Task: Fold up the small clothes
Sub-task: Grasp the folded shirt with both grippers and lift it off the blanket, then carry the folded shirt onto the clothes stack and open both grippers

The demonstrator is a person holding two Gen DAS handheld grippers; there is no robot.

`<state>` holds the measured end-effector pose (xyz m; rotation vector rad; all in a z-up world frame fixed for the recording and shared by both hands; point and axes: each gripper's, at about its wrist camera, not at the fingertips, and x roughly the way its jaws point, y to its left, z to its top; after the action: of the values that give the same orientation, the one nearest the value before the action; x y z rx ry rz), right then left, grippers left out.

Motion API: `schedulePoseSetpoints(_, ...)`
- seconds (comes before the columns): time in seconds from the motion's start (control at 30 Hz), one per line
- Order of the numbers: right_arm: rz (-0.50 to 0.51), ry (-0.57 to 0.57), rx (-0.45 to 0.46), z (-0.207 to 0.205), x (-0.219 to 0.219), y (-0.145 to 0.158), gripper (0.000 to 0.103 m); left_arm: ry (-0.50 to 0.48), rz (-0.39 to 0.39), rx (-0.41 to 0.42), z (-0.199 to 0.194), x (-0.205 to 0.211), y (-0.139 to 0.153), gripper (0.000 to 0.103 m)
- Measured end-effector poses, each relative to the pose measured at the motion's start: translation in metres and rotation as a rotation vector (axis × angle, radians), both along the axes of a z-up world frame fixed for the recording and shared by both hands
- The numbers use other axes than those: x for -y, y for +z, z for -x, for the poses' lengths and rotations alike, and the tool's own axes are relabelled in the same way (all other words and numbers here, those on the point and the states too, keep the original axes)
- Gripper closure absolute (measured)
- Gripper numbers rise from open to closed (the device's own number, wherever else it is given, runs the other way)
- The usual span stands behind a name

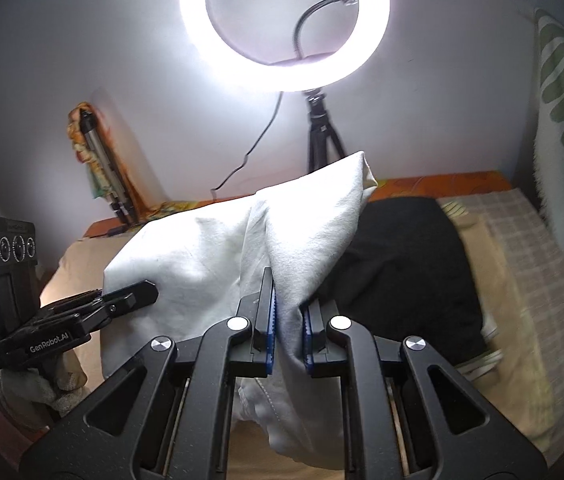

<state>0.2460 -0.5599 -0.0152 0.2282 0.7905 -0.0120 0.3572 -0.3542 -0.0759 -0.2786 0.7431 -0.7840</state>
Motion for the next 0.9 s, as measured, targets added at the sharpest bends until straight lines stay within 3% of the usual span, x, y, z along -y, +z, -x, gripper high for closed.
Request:
schedulePoseSetpoints(0.3, 0.067, -0.084, 0.012, -0.029, 0.058, -0.006, 0.092, 0.007, -0.063, 0.058, -0.03, 0.055, 0.0, 0.098)
schedulePoseSetpoints(0.63, 0.144, -0.134, -0.049, -0.05, 0.085, -0.042, 0.092, 0.036, -0.202, 0.103, -0.043, 0.081, -0.017, 0.098)
schedulePoseSetpoints(0.77, 0.22, -0.16, -0.09, -0.058, 0.089, -0.053, 0.092, 0.075, -0.271, 0.133, -0.044, 0.084, -0.021, 0.087)
schedulePoseSetpoints(0.87, 0.272, -0.197, -0.115, -0.059, 0.092, -0.057, 0.075, 0.091, -0.302, 0.166, -0.039, 0.081, -0.019, 0.078)
schedulePoseSetpoints(0.9, 0.279, -0.205, -0.112, -0.058, 0.092, -0.057, 0.063, 0.093, -0.303, 0.165, -0.037, 0.08, -0.017, 0.07)
